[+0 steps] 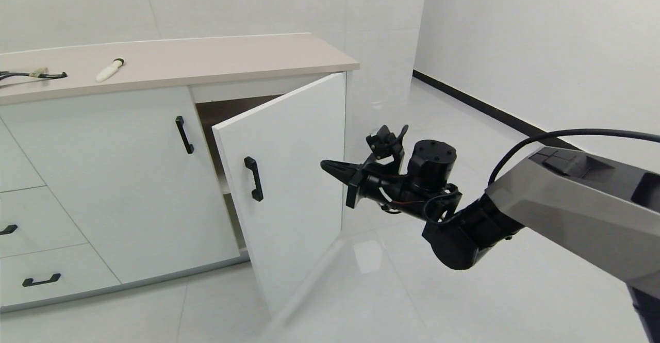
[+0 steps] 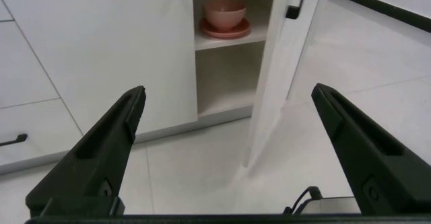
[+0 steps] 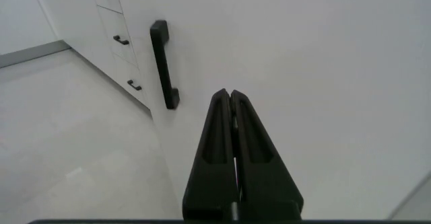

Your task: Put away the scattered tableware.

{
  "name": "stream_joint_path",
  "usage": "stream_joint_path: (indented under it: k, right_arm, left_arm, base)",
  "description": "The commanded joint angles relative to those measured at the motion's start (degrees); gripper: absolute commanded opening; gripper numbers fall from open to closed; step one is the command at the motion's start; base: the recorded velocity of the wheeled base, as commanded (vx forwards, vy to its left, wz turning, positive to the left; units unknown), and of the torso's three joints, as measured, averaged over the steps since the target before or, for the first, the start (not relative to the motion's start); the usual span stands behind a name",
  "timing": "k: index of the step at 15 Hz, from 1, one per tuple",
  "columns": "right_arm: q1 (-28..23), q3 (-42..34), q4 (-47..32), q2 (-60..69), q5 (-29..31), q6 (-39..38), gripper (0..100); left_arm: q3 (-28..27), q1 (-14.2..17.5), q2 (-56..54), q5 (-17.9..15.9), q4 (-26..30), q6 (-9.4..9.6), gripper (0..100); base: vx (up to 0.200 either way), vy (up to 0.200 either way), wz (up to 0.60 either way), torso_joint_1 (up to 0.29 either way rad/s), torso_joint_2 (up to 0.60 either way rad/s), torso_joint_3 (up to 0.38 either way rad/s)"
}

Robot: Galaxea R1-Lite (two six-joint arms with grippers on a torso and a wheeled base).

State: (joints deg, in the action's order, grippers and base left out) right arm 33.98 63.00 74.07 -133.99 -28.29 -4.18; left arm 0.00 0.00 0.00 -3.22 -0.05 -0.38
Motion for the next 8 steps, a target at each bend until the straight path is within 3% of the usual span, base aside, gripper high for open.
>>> stream_joint_path:
  k: [1,4,8]
  right_arm:
    - [0.3,-8.6,2.7,6.2,0.2,0.3,0]
    - [0.3,-23.6,10.0,18.0,1.9,0.4,0]
    - [-2.0,-44.0,10.4,42.8,4.0,0.1,0]
  left_arm:
    - [-0.1,0.0,0.0,0.0,0.0,0.03,100]
    - [0.0,0.0,0.0,0.0,0.0,0.03,100]
    - [-0.1,0.0,0.0,0.1,0.0,0.11,100]
  base:
    - [0.0,0.0,0.0,0.0,0.0,0.0]
    - [0.0,0.0,0.0,0.0,0.0,0.0]
    - [0.0,0.0,0.0,0.0,0.0,0.0]
